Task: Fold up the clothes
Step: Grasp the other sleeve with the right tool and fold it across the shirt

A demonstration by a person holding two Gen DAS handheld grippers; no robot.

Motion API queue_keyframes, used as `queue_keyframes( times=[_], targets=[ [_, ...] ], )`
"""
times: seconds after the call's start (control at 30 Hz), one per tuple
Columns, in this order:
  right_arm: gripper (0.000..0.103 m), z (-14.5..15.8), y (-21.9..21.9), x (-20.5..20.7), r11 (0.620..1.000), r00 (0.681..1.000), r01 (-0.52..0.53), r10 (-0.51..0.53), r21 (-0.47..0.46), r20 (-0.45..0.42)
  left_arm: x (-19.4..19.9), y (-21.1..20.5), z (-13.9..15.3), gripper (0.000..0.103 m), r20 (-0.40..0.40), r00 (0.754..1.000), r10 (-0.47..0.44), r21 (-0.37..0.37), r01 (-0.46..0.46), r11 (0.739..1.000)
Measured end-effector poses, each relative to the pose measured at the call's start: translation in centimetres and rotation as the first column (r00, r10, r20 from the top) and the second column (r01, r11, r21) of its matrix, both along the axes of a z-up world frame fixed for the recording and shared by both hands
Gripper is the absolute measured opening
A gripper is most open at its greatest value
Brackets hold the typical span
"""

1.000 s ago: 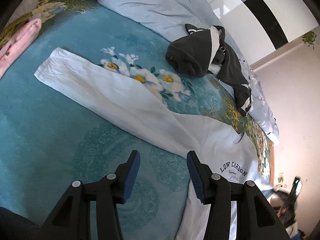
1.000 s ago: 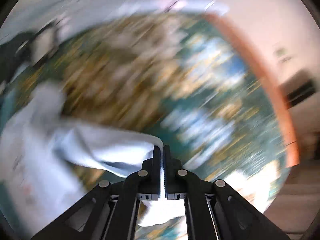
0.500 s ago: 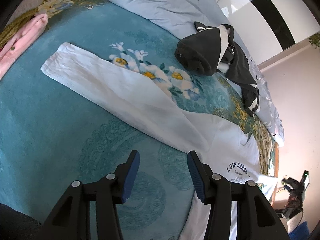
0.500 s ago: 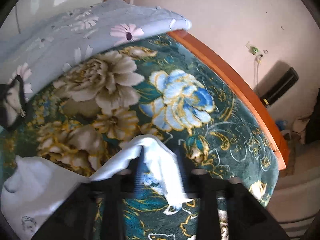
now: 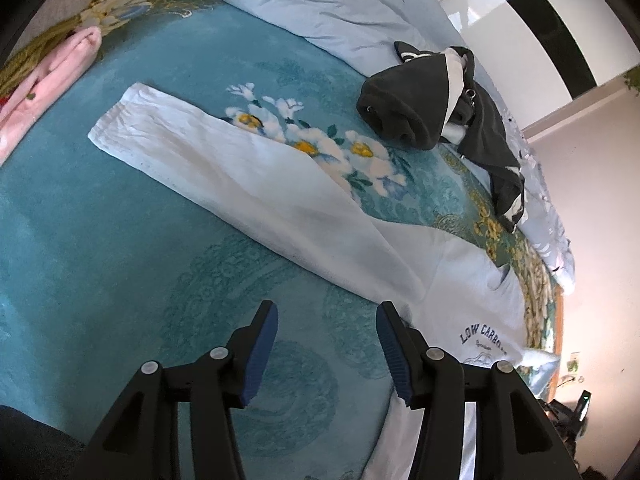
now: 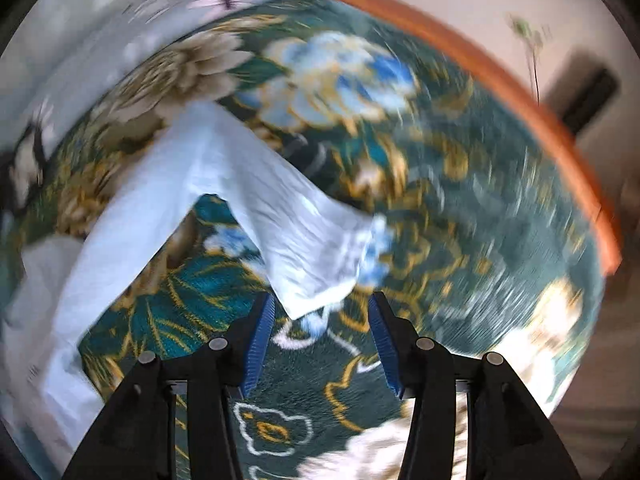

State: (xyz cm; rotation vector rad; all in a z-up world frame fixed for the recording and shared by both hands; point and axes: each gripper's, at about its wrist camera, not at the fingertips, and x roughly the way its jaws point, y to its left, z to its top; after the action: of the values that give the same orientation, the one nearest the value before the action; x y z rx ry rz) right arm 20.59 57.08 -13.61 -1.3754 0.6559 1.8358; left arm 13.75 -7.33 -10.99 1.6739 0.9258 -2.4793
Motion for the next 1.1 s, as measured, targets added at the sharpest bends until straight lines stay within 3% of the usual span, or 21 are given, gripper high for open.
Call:
queue_keyframes(
  times=[0.13,0.3,0.33,0.37,0.4,0.43,0.67,0.87,1.0,1.1],
  targets=[
    [0.050,-1.3,1.8,2.0,0.980,0.978,0.151,-0.167,-0.126,-0.129,0.1,0.3,0.3,0.055,-0.002,1.000,-0.003,-0.023,0.003,1.000],
    [0.050,-2.1,2.3,2.0,0.952,0.948,0.243,-0.274,-0.185,-0.164,0.5,0.2,0.8,0.055,-0.005,1.000,0.009,-0.040,-0.009,0.999],
    [0.045,-2.2,2.4,2.0,0.945,0.940,0.261,-0.295,-0.197,-0.170,0.5,0.2,0.8,0.055,-0.006,1.000,0.011,-0.041,-0.012,0.999],
    [0.024,-2.4,2.5,2.0,0.938,0.932,0.278,-0.316,-0.209,-0.176,0.6,0.1,0.9,0.055,-0.007,1.000,0.014,-0.041,-0.015,0.999],
    [0.011,-2.6,2.6,2.0,0.930,0.924,0.295,-0.336,-0.221,-0.181,0.6,0.1,1.0,0.055,-0.007,1.000,0.016,-0.043,-0.016,0.999],
    [0.008,-2.7,2.8,2.0,0.921,0.915,0.312,-0.357,-0.233,-0.187,0.7,0.1,1.0,0.055,-0.008,1.000,0.018,-0.045,-0.018,0.999],
    [0.007,4.0,4.2,0.7,0.971,0.955,0.238,-0.239,-0.027,-0.177,0.8,-0.3,1.0,0.055,-0.011,0.999,0.035,-0.020,-0.035,0.999],
    [0.007,10.3,5.6,-0.2,0.974,0.979,0.158,-0.134,0.161,-0.151,0.6,0.4,1.2,0.056,-0.015,1.000,0.006,-0.039,-0.007,0.999],
    [0.007,12.6,1.3,-4.1,0.978,0.988,0.032,-0.001,0.205,-0.153,0.9,-0.2,1.4,0.056,-0.028,0.999,0.029,-0.017,-0.029,0.999],
    [0.007,15.9,-5.3,-8.8,0.953,0.945,-0.160,0.223,0.259,-0.238,1.1,-0.7,1.6,0.056,-0.040,0.998,0.050,-0.002,-0.050,0.999]
  ],
)
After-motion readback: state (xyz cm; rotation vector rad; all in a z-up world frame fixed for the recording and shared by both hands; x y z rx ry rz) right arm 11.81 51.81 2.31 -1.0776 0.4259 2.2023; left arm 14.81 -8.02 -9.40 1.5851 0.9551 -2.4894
